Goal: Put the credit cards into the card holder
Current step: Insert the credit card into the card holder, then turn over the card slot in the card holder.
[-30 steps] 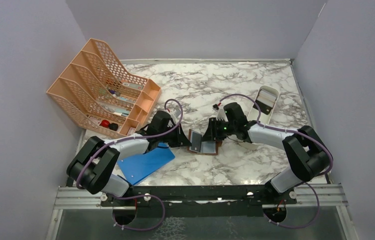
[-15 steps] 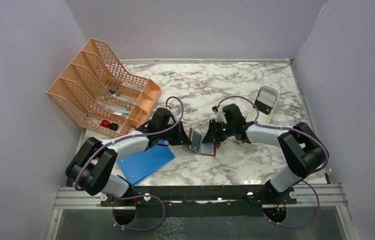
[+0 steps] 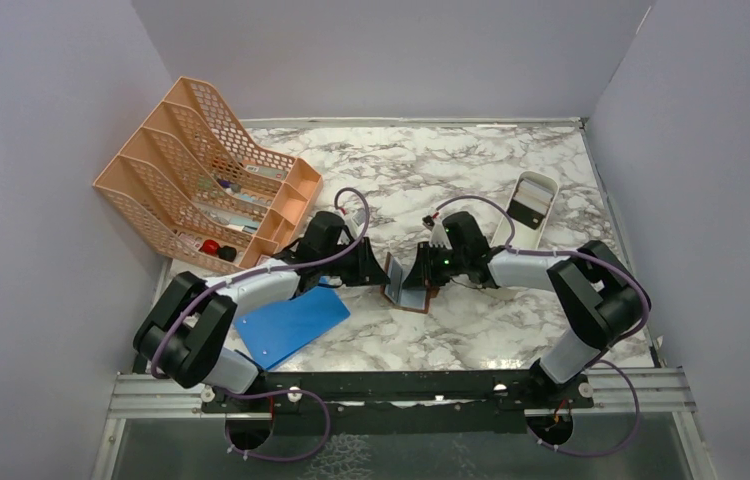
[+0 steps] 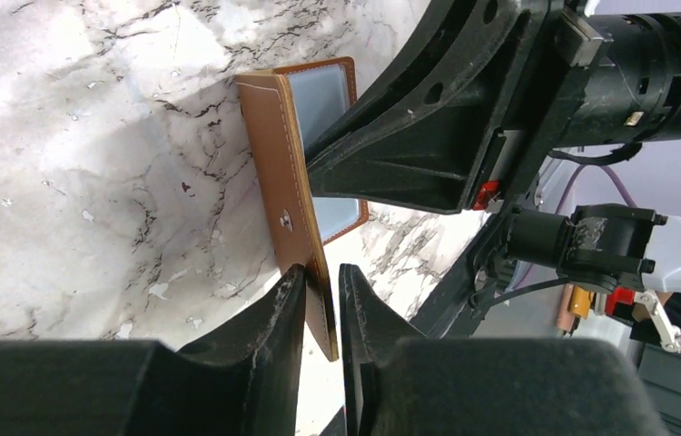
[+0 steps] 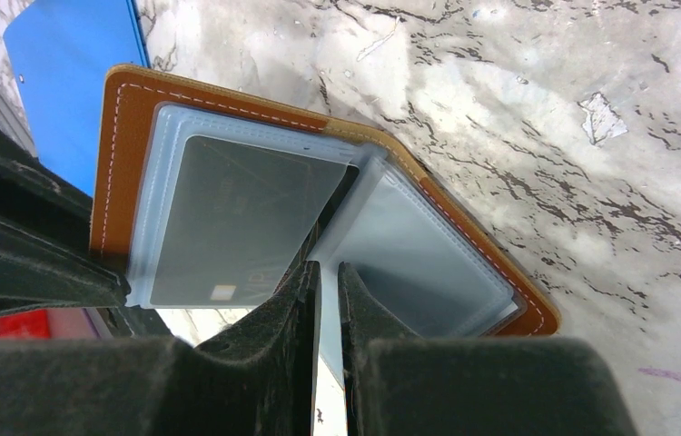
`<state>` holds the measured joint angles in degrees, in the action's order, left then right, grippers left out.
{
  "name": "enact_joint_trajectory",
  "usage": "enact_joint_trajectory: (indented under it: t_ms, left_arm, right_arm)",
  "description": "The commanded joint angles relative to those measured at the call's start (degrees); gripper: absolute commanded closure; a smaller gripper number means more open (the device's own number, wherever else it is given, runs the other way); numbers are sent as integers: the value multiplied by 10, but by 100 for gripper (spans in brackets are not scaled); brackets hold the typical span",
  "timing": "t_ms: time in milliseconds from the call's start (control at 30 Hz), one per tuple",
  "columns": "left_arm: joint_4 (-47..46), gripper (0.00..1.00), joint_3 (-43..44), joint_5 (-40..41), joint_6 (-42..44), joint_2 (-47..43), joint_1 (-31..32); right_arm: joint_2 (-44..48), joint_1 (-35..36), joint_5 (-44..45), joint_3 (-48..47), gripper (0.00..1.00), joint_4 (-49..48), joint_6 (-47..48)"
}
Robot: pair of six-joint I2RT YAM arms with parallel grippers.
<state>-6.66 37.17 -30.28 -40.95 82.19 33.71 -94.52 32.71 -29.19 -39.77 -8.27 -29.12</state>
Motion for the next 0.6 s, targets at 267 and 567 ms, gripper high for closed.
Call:
enact_joint_trajectory:
  t_ms: [267,567]
  left_arm:
    - [-16,68,23,17,14,34,0]
    - [-68,81,-4,-10,-10,8,0]
  right_arm:
    - [-3,7,5,20,82,-12,0]
    - [-6,8,-1,19,82,-18,-2]
